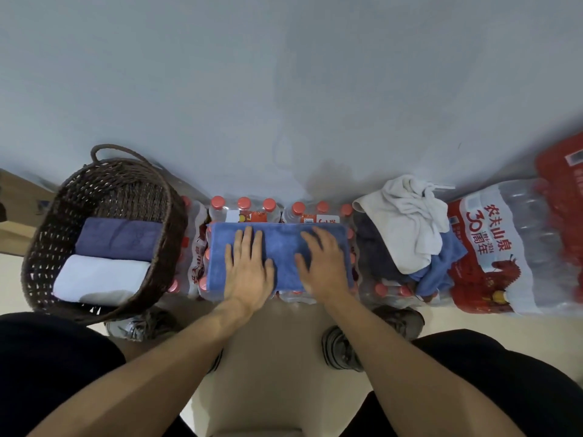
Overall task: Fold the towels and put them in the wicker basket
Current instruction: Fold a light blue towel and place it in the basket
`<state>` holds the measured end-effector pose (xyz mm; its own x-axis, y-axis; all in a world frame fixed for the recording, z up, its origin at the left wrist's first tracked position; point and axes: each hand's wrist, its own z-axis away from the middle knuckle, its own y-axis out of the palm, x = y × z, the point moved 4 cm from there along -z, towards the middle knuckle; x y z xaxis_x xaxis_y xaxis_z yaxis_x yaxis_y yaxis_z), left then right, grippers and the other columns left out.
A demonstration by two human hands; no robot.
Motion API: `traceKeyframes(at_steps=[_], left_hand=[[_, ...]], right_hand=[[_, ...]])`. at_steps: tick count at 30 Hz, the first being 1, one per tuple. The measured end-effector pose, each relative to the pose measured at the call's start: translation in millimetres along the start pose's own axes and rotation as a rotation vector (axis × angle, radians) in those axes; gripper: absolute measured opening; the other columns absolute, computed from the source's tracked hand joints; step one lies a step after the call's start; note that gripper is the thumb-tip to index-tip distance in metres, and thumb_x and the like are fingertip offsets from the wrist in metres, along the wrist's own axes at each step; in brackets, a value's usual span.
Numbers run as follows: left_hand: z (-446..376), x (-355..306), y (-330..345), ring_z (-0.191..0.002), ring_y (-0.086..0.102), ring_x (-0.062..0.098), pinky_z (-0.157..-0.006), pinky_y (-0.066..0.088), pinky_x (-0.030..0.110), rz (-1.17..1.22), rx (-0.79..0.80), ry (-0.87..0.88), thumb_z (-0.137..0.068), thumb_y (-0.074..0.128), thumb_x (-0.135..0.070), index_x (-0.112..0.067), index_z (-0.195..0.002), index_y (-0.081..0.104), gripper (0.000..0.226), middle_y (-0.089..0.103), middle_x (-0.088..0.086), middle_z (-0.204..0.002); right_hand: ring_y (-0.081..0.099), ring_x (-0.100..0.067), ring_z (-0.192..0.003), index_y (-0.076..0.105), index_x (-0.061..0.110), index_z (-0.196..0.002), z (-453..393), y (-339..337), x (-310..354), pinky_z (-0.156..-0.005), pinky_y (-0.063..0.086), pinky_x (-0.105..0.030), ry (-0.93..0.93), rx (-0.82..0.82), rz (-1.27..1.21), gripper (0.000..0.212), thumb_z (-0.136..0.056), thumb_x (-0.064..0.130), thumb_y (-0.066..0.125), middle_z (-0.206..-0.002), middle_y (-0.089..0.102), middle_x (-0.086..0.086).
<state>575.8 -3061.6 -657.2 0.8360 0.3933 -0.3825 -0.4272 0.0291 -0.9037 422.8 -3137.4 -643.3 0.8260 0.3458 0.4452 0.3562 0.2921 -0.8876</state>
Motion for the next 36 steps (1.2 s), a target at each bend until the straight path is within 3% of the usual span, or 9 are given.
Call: traceKeyframes(at_steps=[3,9,11,13,16,20,25,31,36], left_hand=[[13.2,29.1,17.8,-0.150,-0.013,0.024,-0.122,-0.007,0.044,-0.180,0.064,0.065,-0.098,0.009,-0.049,-0.019,-0.156,-0.001,0.066,-0.007,0.005,-0.163],[12.3,40.8,11.4,-0.149,-0.019,0.022,-0.121,-0.013,0.041,-0.258,0.112,0.090,-0.096,0.003,-0.054,-0.029,-0.154,-0.008,0.064,-0.014,-0.001,-0.162],[11.3,38.2,9.9,-0.147,-0.023,0.022,-0.120,-0.015,0.042,-0.261,0.140,0.063,-0.096,0.004,-0.055,-0.030,-0.153,-0.013,0.064,-0.019,-0.001,-0.161],[6.1,31.6,6.0,-0.148,-0.020,0.024,-0.121,-0.012,0.044,-0.233,0.165,0.029,-0.099,0.016,-0.051,-0.028,-0.155,-0.010,0.065,-0.017,0.002,-0.163],[2.9,14.5,-1.4,-0.150,-0.012,0.027,-0.121,-0.008,0.047,-0.206,0.154,0.014,-0.098,0.032,-0.045,-0.026,-0.156,0.001,0.068,-0.010,0.006,-0.164],[11.6,10.7,6.4,-0.147,-0.023,0.022,-0.120,-0.013,0.046,-0.172,0.243,0.073,-0.101,0.028,-0.050,-0.028,-0.155,-0.010,0.069,-0.019,-0.001,-0.162],[7.5,14.2,4.0,-0.147,-0.024,0.020,-0.118,-0.016,0.044,-0.134,0.306,0.072,-0.100,0.031,-0.052,-0.030,-0.154,-0.011,0.072,-0.022,-0.003,-0.161],[8.3,13.1,3.8,-0.147,-0.023,0.021,-0.118,-0.015,0.044,-0.137,0.293,0.072,-0.100,0.033,-0.052,-0.030,-0.154,-0.011,0.073,-0.021,-0.002,-0.161],[11.7,10.1,5.7,-0.144,-0.026,0.018,-0.116,-0.018,0.041,-0.128,0.277,0.082,-0.100,0.032,-0.051,-0.031,-0.154,-0.011,0.072,-0.021,-0.002,-0.161]], right_hand=[[-0.012,-0.022,-0.152,0.002,0.026,-0.157,21.8,27.4,-18.3,-0.124,-0.003,-0.041,-0.063,0.187,0.206,0.071,-0.100,0.057,0.031,-0.164,-0.008,-0.001],[-0.019,-0.022,-0.150,-0.016,0.028,-0.154,20.4,14.8,-40.2,-0.122,-0.009,-0.044,0.172,0.225,0.318,0.081,-0.095,0.069,0.020,-0.161,-0.024,-0.003],[-0.014,-0.023,-0.151,-0.007,0.025,-0.157,19.3,9.1,-33.5,-0.121,-0.004,-0.043,0.198,0.236,0.239,0.081,-0.096,0.065,0.030,-0.163,-0.018,-0.004],[0.009,-0.029,-0.150,0.016,0.017,-0.155,18.2,-3.3,-28.6,-0.119,0.020,-0.044,0.304,0.114,0.115,0.080,-0.093,0.056,0.049,-0.164,0.005,-0.010],[0.042,-0.034,-0.126,0.039,0.005,-0.136,15.4,-21.7,-33.3,-0.098,0.046,-0.044,0.554,-0.064,-0.016,0.074,-0.083,0.047,0.070,-0.138,0.041,-0.017],[0.062,-0.036,-0.106,0.055,0.001,-0.117,7.8,-21.8,-51.2,-0.080,0.052,-0.037,0.805,0.025,-0.318,0.055,-0.083,0.040,0.074,-0.117,0.064,-0.017],[0.065,-0.029,-0.090,0.068,0.005,-0.103,3.9,-14.9,-60.3,-0.068,0.045,-0.028,0.807,0.190,-0.415,0.043,-0.076,0.036,0.079,-0.105,0.070,-0.011],[0.062,-0.023,-0.080,0.062,0.005,-0.102,-7.8,-23.2,-68.9,-0.065,0.051,-0.031,0.834,0.201,-0.798,0.031,-0.080,0.020,0.079,-0.096,0.065,-0.009],[0.063,-0.022,-0.079,0.064,0.008,-0.083,-7.9,-37.4,-73.9,-0.064,0.046,-0.026,0.676,0.017,-0.752,0.022,-0.085,0.027,0.075,-0.077,0.066,-0.002]])
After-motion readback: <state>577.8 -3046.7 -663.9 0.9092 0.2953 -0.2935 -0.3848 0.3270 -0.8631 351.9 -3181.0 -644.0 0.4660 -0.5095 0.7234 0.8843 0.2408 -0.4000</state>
